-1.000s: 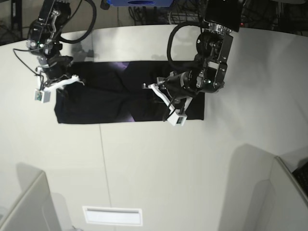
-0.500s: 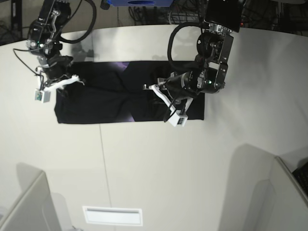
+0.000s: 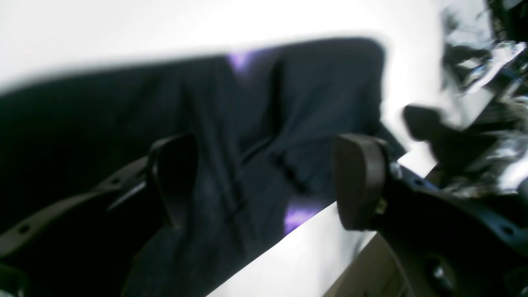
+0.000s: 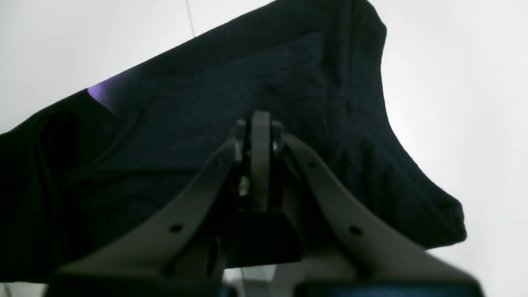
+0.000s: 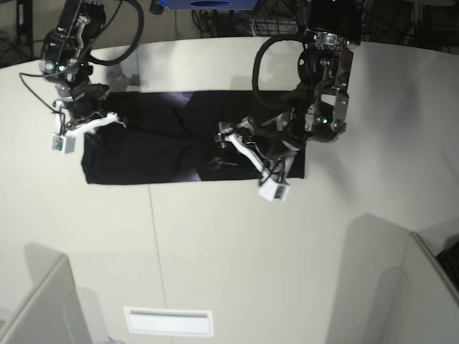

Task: Fold the T-shirt properly
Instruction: 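Lower the folded end onto the strip, open the left gripper and withdraw, then grasp both ends of the shortened strip with both grippers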

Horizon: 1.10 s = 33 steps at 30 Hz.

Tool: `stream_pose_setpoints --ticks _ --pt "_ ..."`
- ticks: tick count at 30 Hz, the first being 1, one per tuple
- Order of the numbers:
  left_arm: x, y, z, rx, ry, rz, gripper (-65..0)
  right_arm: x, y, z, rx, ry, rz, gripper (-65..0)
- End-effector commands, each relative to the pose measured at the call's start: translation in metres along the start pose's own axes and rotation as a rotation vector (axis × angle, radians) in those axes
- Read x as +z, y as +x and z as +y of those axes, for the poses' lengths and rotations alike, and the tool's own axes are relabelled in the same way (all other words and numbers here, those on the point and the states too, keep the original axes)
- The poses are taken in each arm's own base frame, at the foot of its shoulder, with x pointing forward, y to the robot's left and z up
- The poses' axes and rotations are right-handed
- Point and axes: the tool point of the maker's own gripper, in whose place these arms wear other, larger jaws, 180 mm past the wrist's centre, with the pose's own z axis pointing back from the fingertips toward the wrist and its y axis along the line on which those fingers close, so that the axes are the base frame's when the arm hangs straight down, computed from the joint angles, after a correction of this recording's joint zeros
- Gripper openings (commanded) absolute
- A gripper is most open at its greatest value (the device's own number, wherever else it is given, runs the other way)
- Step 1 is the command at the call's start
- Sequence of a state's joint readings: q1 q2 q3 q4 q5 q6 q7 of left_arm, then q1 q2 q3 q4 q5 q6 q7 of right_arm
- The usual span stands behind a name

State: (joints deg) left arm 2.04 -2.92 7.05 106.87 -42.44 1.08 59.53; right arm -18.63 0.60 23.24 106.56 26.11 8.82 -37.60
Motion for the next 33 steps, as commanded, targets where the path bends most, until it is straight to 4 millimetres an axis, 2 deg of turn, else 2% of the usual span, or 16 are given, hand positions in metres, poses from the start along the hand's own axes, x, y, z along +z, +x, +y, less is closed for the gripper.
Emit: stream_pose_setpoints --ticks 1,3,5,6,7,8,11,14,16,19,21,24,26,28,30,33 --pt "0.017 0.012 0.017 0.021 0.045 -0.067 -20.7 0.002 0.018 0.005 0.001 0.023 -0.058 -63.9" --pt "0.046 0.017 0.060 0.093 0.153 -0.132 -33.2 0.001 0.021 0.009 -0.006 0.059 -0.053 -43.1" --pt "0.078 0.020 0.106 0.161 0.272 -0.188 -56.3 0.001 0.028 0.018 0.019 0.140 -0.022 -21.9" --pt "0.091 0.016 0.125 0.183 0.320 -0.196 -65.0 0.000 0.029 0.022 0.021 0.178 -0.001 -15.6" --pt "0.106 0.016 0.142 0.187 0.368 -0.204 -65.0 -0.002 0.030 0.026 0.013 0.217 0.018 -11.0" --pt "0.122 0.014 0.157 0.174 0.411 -0.205 -65.0 -0.004 0.036 0.021 0.007 0.227 0.027 -8.3" --pt "0.165 0.009 0.188 0.097 0.511 -0.198 -65.0 -0.013 0.048 0.000 -0.067 0.203 0.043 -7.2" --pt "0.204 0.001 0.214 0.107 0.611 -0.215 -65.0 -0.024 0.051 -0.028 -0.145 0.156 0.062 -7.2" --pt "0.221 -0.004 0.223 0.106 0.649 -0.221 -65.0 -0.031 0.054 -0.050 -0.156 0.111 0.081 -7.2" --pt "0.237 -0.010 0.229 0.103 0.680 -0.225 -65.0 -0.044 0.039 -0.067 -0.182 0.075 0.148 -7.2" --pt "0.242 -0.016 0.233 0.119 0.695 -0.221 -65.0 -0.049 0.026 -0.072 -0.205 0.067 0.183 -7.2" --pt "0.237 -0.022 0.234 0.129 0.684 -0.201 -65.0 -0.051 0.018 -0.074 -0.220 0.067 0.206 -7.2" --pt "0.228 -0.028 0.236 0.139 0.670 -0.176 -65.0 -0.050 0.015 -0.068 -0.198 0.090 0.212 -7.2" --pt "0.221 -0.037 0.241 0.164 0.659 -0.148 -65.0 -0.048 0.003 -0.060 -0.173 0.122 0.257 -7.2" --pt "0.213 -0.038 0.245 0.183 0.646 -0.141 -65.0 -0.047 -0.004 -0.051 -0.157 0.153 0.284 -7.2" --pt "0.203 -0.037 0.248 0.190 0.630 -0.154 -65.0 -0.044 -0.018 -0.048 -0.142 0.167 0.316 -7.2"
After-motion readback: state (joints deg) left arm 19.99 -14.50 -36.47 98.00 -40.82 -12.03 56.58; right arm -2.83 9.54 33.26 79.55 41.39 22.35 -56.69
